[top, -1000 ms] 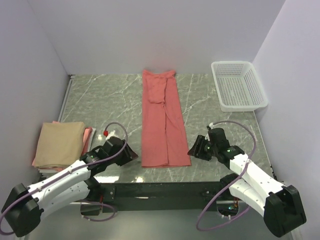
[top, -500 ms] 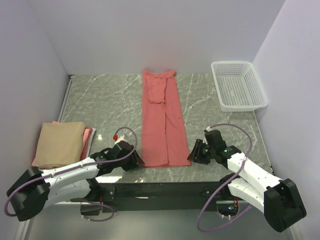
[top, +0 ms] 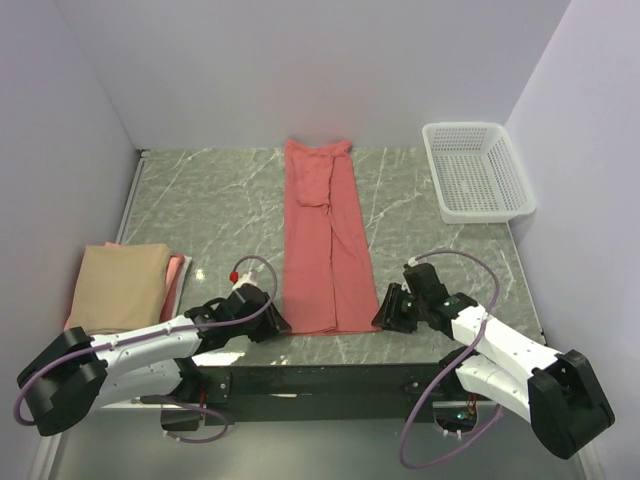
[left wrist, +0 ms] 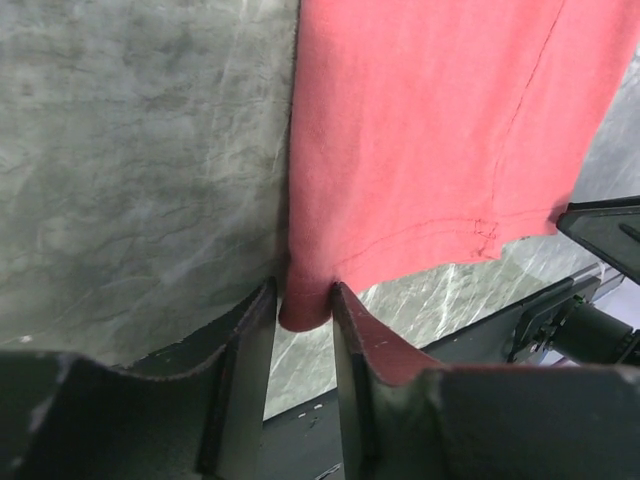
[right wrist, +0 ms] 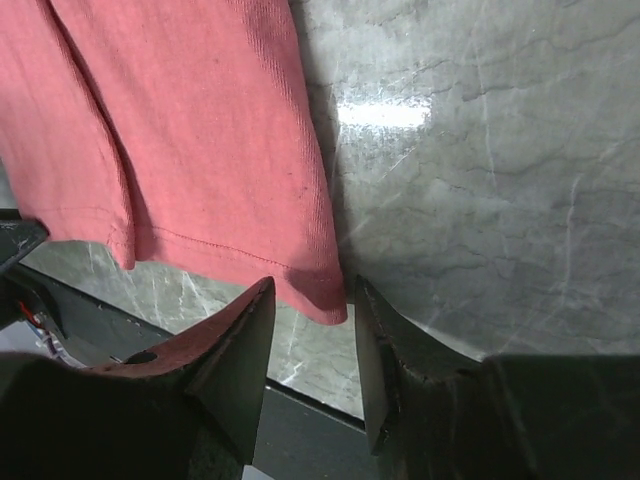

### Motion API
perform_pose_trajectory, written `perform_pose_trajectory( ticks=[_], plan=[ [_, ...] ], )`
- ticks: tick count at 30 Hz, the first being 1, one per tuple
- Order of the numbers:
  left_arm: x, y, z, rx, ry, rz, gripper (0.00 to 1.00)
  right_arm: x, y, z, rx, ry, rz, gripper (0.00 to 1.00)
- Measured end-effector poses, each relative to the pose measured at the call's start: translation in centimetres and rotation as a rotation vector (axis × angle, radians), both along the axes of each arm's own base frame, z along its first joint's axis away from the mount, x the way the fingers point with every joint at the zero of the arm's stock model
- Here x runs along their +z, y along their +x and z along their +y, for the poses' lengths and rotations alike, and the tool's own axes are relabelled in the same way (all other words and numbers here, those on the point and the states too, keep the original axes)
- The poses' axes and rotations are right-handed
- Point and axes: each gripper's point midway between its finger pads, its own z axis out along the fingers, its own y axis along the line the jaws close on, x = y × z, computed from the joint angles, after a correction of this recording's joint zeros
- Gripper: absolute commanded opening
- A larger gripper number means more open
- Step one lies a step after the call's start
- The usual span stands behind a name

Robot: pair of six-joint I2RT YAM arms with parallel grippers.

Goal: Fold and stack the t-shirts
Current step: Fold the tshirt

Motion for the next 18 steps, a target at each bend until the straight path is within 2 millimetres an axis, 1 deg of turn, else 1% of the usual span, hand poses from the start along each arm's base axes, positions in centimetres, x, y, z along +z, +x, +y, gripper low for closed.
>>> perform_pose_trajectory(
  ticks=[6,8,9,11,13,14,18],
  plan=[
    [-0.1,-0.1,-0.5,-0.003,-0.016,0.001,0.29,0.0,0.0,0.3,-0.009,0.009,0.003,0.42],
    [-0.2,-0.1,-0.6,-0.003,-0.017,0.004,0.20,-0.1,0.0,0.4,-0.009,0.013,-0.001,0.36],
    [-0.3,-0.2,-0.6,-0.003,-0.014,0.008,0.09,-0.2,0.0,0.4,-0.013,0.014,-0.001,0.27],
    [-0.4,-0.3,-0.6,-0.004,-0.013,0.013,0.01,-0.3,0.0,0.4,-0.017,0.010,-0.002,0.17],
    [-0.4,-0.3,-0.7,-0.009,-0.014,0.011,0.00,-0.4,-0.1,0.4,-0.016,0.005,0.000,0.03],
    [-0.4,-0.4,-0.9,-0.014,-0.015,0.011,0.00,-0.4,-0.1,0.5,-0.012,0.004,-0.002,0.01],
    [-0.4,-1.3,-1.4,-0.042,-0.017,0.015,0.00,0.0,-0.8,1.2,0.012,0.000,-0.020,0.00]
  ],
)
